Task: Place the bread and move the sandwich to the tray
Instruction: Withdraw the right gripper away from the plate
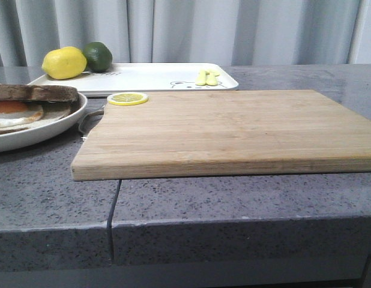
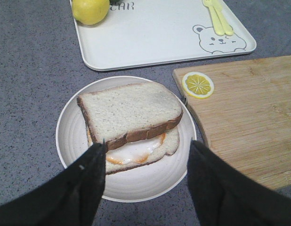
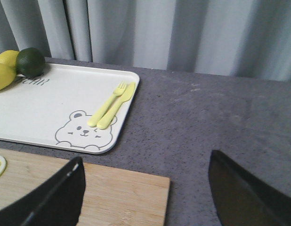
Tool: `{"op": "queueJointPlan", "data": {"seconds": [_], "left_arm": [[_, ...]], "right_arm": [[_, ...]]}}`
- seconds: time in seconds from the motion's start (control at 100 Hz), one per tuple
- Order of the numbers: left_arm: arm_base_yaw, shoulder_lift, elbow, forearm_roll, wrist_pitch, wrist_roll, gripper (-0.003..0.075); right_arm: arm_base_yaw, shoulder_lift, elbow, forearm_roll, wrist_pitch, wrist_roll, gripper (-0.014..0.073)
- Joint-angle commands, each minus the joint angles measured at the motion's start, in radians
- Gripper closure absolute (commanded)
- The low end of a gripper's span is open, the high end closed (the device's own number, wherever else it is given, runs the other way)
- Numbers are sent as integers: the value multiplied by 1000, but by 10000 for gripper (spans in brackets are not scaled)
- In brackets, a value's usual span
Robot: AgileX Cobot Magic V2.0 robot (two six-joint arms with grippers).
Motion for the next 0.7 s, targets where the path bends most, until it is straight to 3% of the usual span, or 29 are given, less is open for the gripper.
{"op": "queueJointPlan", "data": {"seconds": [0.0,0.22,0.69], "left_arm": [[2,4,-34,-21,-55,1,353],[2,4,-34,-21,-55,1,353],[2,4,-34,-21,-55,1,352]], "right_arm": [[-8,-91,15,-96,-104,58,45],[-8,-268,175,-318,-178,217,45],[-8,-632,523,-320,-235,228,45]]}}
